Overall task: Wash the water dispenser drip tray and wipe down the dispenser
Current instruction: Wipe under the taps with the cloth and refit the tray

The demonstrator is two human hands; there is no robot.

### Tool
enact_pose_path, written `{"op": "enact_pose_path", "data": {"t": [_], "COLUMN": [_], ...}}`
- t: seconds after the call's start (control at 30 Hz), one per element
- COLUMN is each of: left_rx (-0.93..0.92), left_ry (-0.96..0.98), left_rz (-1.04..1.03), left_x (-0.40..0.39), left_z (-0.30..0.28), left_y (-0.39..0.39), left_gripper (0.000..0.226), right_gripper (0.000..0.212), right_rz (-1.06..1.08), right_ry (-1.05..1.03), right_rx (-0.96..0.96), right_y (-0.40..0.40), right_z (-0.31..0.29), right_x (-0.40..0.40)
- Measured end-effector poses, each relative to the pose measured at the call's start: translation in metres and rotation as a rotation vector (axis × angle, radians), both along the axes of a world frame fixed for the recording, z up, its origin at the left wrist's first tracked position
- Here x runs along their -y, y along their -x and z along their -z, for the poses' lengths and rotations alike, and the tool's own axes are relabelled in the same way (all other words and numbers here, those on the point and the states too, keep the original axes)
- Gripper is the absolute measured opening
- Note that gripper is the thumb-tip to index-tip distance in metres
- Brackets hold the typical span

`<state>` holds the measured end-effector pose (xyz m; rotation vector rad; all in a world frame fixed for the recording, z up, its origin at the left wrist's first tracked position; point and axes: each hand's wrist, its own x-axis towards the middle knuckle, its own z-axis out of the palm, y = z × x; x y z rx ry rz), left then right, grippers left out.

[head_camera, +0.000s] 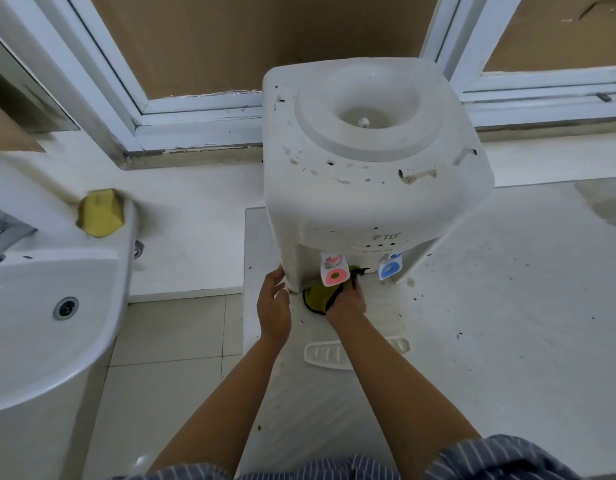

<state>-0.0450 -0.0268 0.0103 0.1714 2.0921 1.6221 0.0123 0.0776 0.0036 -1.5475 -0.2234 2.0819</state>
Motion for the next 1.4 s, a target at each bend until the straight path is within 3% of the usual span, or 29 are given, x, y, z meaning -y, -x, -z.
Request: {"op": "enact_pose_path", "data": {"t": [0.2,0.27,0.37,0.5,0.6,0.83,1.0,1.23,1.4], "left_rx": [0.027,0.034,0.024,0.025,0.006,0.024,0.025,0.012,0.008], "left_ry": [-0.014,-0.015,-0.010,-0.008,-0.011,-0.005,-0.021,-0.030,-0.033], "left_rz": [0.032,0.048,0.076,0.087,0.122,0.120,0.120,0.128,0.109], "left_x": [0.004,0.006,0.007,0.007,0.010,0.009,0.010,0.010,0.010], "left_z": [0.003,0.003,0.003,0.001,0.003,0.004,0.006,0.005,0.007], "left_y": [0.007,0.010,0.011,0.011,0.013,0.011,0.011,0.011,0.008], "left_gripper": [0.051,0.050,0.052,0.050,0.049,0.046,0.048,0.051,0.049], "right_gripper": [0.024,0.029,0.019,0.038,0.039,0.011,0.013,0.037,0.037], "right_rz": [-0.112,-0.215,-0.212,-0.440,-0.523,-0.513,-0.542,-0.763,-0.706], "right_ry": [-0.033,-0.098,-0.066,-0.188,-0.284,-0.472,-0.591,-0.435,-0.450], "right_rx": [-0.001,0.076,0.128,0.249,0.238,0.210,0.285,0.425,0.367], "right_y": [0.018,0.020,0.020,0.019,0.013,0.003,0.001,0.010,0.002], "right_z": [0.011,0.014,0.017,0.016,0.017,0.014,0.009,0.015,0.016], "right_x": [0.024,0.024,0.025,0.031,0.032,0.045,0.042,0.020,0.030]}}
